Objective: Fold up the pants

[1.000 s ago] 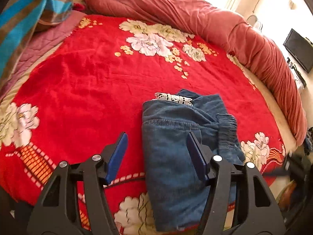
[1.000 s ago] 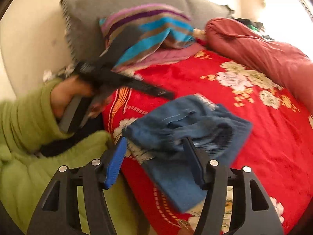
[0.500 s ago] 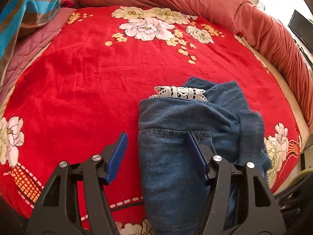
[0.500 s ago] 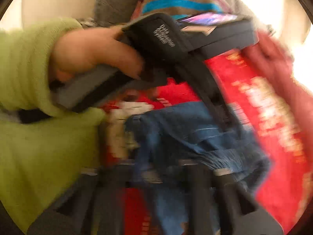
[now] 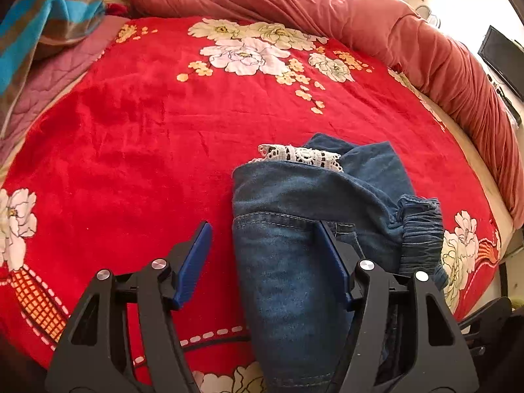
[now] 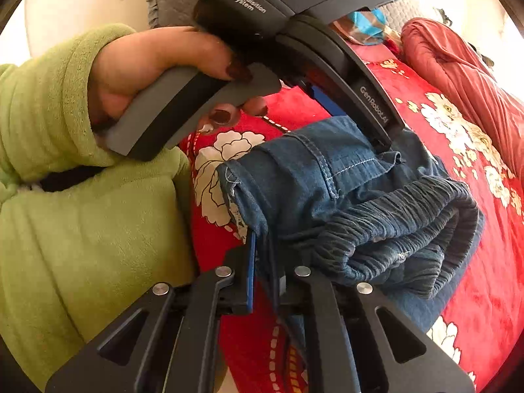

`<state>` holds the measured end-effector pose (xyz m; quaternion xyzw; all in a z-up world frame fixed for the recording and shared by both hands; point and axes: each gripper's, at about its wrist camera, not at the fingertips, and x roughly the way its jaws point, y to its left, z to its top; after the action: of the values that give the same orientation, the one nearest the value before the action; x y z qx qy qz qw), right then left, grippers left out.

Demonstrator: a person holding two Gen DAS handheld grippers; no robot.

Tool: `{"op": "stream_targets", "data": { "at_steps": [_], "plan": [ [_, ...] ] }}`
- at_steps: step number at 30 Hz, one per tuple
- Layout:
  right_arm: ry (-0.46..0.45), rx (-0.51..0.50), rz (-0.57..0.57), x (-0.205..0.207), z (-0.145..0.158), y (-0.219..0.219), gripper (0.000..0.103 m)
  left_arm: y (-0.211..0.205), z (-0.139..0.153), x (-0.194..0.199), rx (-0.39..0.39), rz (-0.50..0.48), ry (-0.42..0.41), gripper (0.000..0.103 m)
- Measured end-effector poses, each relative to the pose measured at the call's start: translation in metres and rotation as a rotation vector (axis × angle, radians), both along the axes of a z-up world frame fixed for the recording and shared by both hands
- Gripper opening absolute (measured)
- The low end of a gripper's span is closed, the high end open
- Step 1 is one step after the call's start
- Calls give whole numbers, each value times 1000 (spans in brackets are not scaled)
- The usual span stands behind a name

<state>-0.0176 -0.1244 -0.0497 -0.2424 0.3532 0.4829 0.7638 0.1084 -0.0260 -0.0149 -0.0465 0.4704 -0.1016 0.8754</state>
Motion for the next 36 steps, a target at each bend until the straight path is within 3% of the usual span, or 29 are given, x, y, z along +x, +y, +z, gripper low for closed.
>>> {"op": "stream_targets", "data": {
  "at_steps": [11, 14, 18, 23, 28, 32, 34, 36],
  "plan": [
    [18, 73, -49, -14, 30, -8, 24, 0, 11, -11, -1, 5, -42, 57],
    [17, 100, -53, -19, 39, -14, 32, 0, 15, -15, -3, 7, -54, 57],
    [13, 125, -71, -24, 49, -21, 35, 0, 20, -19, -4, 10, -70, 61],
    [-1, 156, -96, -24, 62, -30, 46, -1, 28, -24, -4, 13, -88, 65],
    [-10, 217, -130, -25, 79, -42, 60, -1, 38, -31, 10, 20, -118, 73],
    [-27, 265, -172, -23, 93, -54, 63, -2, 48, -38, 18, 28, -149, 79],
    [-41, 281, -198, -21, 99, -61, 72, -2, 54, -42, 21, 31, -162, 82],
    [-57, 293, -224, -19, 104, -66, 72, -3, 61, -47, 28, 34, -180, 88]
  ]
}}
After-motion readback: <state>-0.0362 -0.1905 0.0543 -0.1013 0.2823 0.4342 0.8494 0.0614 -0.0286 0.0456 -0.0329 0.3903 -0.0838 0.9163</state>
